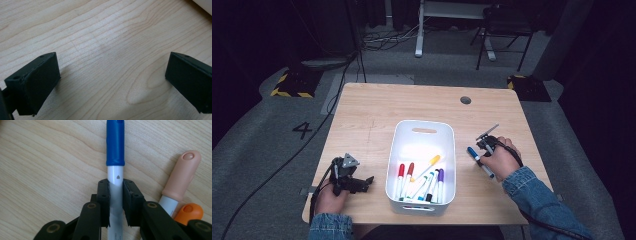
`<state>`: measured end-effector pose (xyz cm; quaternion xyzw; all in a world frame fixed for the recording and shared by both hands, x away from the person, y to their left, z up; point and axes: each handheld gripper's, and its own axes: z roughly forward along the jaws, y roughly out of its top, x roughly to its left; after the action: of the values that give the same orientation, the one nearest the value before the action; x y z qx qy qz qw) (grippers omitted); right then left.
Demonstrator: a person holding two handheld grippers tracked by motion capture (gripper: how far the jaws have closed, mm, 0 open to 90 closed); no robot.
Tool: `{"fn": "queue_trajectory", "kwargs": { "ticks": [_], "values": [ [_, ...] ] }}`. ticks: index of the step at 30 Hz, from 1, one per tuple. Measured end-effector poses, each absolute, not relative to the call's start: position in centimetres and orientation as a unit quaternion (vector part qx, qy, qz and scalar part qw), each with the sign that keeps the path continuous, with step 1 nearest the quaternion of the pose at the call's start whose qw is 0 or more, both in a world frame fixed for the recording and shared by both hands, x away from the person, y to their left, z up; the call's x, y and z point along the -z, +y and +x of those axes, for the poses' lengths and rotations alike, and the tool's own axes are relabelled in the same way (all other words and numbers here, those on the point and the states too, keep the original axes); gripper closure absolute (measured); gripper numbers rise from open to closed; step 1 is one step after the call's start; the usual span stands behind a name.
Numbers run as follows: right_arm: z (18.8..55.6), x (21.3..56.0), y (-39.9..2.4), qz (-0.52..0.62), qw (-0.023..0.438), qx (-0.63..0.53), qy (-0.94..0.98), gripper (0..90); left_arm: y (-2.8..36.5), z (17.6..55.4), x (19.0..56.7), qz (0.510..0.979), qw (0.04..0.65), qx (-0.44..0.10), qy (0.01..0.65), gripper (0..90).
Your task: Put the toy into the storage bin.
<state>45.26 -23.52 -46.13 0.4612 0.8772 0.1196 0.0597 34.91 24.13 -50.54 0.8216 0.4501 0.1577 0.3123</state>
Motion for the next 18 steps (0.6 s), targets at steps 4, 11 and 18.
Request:
{"fn": "queue_trajectory", "kwargs": {
  "ticks": [4, 11, 18],
  "values": [
    [45.2, 46.2, -24.0, 0.464, 0.05, -0.14, 0.873, 77.5, 24.1, 34.9, 50.5, 0.822, 0.312, -0.157, 0.45, 0.0],
    [44.5, 44.9, -24.3, 0.453, 0.041, -0.182, 0.872, 77.5, 24.1, 34.9, 50.5, 0.822, 0.312, -0.157, 0.45, 0.0],
    [43.6, 42.1, -24.0, 0.428, 0.05, -0.223, 0.874, 77.5, 24.1, 34.9, 50.5, 0.822, 0.312, -0.158, 0.45, 0.0]
  ]
}}
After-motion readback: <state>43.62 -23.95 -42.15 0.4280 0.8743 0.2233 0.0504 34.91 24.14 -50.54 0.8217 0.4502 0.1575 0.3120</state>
